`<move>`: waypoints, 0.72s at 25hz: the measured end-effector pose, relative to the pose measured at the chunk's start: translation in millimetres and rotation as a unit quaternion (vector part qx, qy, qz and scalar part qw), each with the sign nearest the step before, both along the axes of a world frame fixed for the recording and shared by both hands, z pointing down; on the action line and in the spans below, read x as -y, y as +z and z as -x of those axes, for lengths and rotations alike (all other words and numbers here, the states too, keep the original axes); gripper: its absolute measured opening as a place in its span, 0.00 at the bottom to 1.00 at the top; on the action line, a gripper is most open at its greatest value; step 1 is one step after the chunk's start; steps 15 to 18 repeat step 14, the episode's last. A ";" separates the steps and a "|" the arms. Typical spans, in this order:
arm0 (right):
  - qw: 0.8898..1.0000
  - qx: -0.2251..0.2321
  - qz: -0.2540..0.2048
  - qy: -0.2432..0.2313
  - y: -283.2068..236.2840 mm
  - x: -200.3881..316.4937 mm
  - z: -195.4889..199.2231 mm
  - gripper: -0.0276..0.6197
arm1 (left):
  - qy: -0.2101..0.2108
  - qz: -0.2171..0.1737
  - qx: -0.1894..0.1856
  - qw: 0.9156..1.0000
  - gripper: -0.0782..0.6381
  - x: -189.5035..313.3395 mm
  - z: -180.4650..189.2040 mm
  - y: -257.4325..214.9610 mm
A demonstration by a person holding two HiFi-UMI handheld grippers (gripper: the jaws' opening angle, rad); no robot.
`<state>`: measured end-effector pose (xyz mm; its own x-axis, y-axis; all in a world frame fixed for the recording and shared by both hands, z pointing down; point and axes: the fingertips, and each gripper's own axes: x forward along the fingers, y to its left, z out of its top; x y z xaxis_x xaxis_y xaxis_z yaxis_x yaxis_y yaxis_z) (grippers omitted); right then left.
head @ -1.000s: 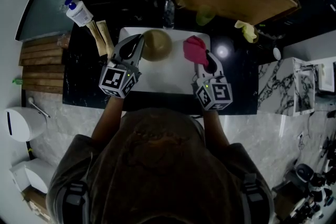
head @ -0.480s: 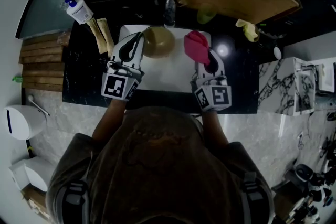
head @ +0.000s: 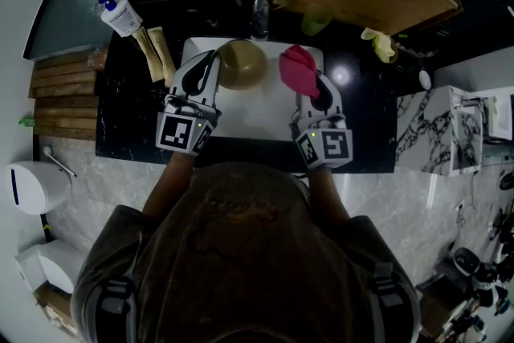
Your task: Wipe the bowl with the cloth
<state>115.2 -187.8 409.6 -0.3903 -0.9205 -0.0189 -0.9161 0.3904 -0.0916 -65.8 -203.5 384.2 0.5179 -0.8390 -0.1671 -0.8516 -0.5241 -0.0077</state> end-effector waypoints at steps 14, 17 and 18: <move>0.999 0.005 0.022 -0.036 9.1 -0.5 15.3 0.10 | 0.004 0.020 -0.002 1.000 0.14 0.1 -0.4 11.6; 0.999 0.005 0.022 -0.036 9.1 -0.5 15.3 0.10 | 0.004 0.020 -0.002 1.000 0.14 0.1 -0.4 11.6; 0.999 0.005 0.022 -0.036 9.1 -0.5 15.3 0.10 | 0.004 0.020 -0.002 1.000 0.14 0.1 -0.4 11.6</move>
